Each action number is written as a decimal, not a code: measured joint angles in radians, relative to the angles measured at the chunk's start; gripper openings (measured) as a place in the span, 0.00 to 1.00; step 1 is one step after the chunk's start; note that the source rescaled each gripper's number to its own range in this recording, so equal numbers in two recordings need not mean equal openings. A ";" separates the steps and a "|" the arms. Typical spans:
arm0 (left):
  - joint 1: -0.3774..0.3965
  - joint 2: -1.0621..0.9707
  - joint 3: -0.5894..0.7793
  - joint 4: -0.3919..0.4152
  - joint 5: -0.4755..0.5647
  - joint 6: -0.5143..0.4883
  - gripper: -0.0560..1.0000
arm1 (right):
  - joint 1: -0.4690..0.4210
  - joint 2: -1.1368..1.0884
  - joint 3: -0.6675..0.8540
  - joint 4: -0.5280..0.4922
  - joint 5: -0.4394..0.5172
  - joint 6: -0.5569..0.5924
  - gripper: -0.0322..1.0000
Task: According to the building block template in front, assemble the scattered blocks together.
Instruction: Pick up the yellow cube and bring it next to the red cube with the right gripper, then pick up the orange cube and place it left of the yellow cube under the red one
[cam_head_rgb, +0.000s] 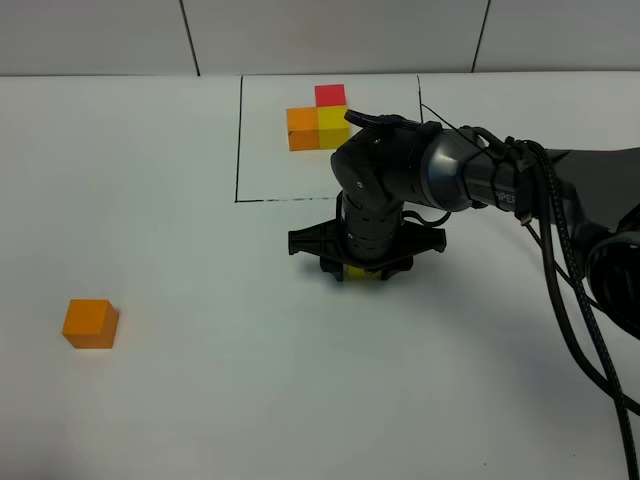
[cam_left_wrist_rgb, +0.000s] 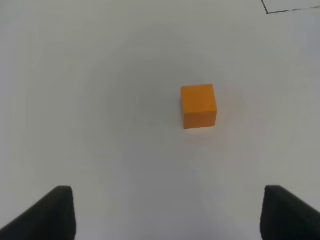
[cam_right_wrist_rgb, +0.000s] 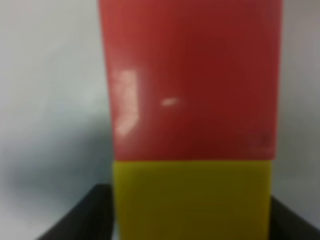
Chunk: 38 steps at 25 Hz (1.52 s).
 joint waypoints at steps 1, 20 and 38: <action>0.000 0.000 0.000 0.000 0.000 0.000 0.74 | 0.000 -0.001 0.000 0.005 -0.005 -0.003 0.31; 0.000 0.000 0.000 0.015 0.000 0.000 0.74 | -0.190 -0.312 0.097 0.007 0.038 -0.319 0.95; 0.000 0.000 0.000 0.017 0.000 0.000 0.74 | -0.764 -0.682 0.455 0.155 0.048 -0.763 0.96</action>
